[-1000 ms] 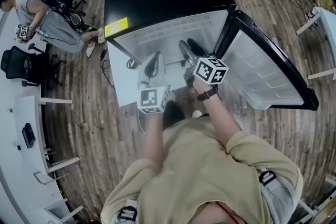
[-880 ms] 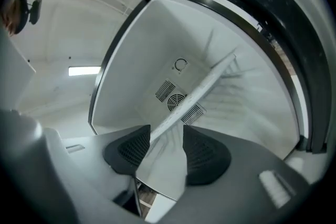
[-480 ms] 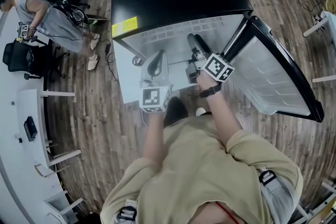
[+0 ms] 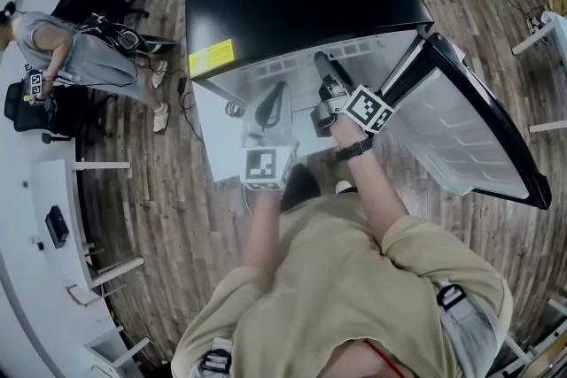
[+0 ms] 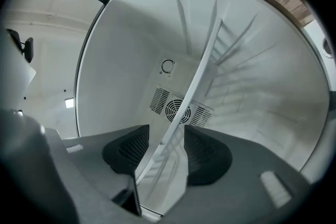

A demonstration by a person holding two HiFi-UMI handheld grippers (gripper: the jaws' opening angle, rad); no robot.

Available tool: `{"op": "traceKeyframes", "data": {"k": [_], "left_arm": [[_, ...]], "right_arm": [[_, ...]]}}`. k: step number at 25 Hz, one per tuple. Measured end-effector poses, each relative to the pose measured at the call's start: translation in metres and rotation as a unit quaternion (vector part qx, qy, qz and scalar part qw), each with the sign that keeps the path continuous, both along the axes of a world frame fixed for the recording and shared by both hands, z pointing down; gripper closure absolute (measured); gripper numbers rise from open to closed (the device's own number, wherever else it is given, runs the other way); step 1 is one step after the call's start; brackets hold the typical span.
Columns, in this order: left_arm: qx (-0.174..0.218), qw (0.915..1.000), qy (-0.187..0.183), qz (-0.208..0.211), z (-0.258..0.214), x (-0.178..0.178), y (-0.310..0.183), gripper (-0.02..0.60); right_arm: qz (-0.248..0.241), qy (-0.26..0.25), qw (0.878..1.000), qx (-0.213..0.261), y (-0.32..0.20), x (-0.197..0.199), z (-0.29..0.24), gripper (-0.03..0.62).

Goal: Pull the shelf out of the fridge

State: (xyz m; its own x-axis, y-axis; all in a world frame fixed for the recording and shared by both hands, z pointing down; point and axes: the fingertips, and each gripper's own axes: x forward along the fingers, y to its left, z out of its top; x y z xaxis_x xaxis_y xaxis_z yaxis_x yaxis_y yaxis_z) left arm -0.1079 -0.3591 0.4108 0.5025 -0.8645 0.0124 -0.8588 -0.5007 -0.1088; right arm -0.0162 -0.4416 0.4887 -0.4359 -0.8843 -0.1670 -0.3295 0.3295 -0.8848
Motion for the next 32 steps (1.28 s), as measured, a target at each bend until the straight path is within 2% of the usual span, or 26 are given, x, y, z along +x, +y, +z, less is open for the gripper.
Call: {"op": "traceKeyframes", "data": {"k": [8,13,20,22,24,27,32], "left_arm": [[-0.012,0.9998,0.006,0.012,0.007,-0.007,-0.016,0.578],[-0.012,0.9997,0.008,0.019,0.010,-0.008,-0.021,0.578],[-0.017,0.9997,0.008,0.019,0.011,-0.020,-0.022,0.578],[-0.019,0.9997,0.006,0.016,0.012,-0.025,-0.023,0.578],[-0.021,0.9997,0.009,0.012,0.012,-0.029,-0.022,0.578],[-0.021,0.9997,0.012,0.005,0.011,-0.034,-0.022,0.578],[-0.026,0.9995,0.017,-0.002,0.015,-0.036,-0.021,0.578]], "right_arm": [[0.001,-0.015,1.000,-0.012,-0.025,-0.021,0.004,0.399],[0.016,-0.034,0.999,-0.021,-0.040,-0.020,0.009,0.411],[0.034,-0.036,0.999,-0.019,-0.058,-0.015,0.007,0.411],[0.039,-0.039,0.998,-0.011,-0.060,-0.016,0.004,0.435],[0.050,-0.056,0.997,-0.005,-0.060,-0.014,0.002,0.492],[0.062,-0.089,0.994,-0.011,-0.060,-0.011,0.004,0.515],[0.062,-0.103,0.992,-0.024,-0.061,-0.011,0.006,0.537]]}}
